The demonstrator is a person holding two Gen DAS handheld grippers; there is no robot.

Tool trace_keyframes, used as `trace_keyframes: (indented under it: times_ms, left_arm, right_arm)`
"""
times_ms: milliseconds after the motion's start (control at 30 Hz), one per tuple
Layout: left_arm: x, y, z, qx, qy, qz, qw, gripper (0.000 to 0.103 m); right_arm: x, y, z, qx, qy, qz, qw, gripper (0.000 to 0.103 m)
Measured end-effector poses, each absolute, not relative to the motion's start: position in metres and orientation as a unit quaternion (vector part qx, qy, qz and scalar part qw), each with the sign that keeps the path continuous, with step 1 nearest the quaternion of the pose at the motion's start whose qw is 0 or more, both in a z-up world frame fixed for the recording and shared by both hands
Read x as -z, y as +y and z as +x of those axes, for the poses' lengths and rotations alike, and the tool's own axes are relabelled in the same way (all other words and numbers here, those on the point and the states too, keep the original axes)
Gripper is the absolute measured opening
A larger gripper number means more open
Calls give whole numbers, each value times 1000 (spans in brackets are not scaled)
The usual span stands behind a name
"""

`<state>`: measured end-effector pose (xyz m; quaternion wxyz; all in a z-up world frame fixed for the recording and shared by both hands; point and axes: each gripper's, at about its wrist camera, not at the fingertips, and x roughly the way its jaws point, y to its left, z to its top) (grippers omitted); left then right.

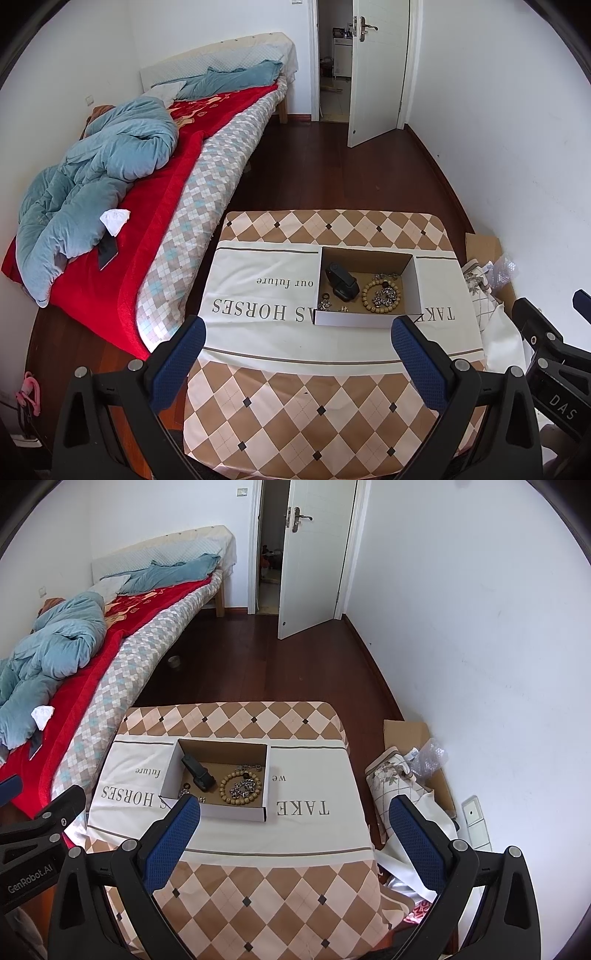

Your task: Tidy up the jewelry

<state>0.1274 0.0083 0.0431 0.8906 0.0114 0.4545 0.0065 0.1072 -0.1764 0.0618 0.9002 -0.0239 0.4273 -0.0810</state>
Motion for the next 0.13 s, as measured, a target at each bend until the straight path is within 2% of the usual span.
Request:
trace_keyframes:
  times_ms: [133]
  left_arm:
    - [-45,7,126,-7,453,12,892,102]
  right_arm:
    - [-62,-176,107,81,427,-24,900,103]
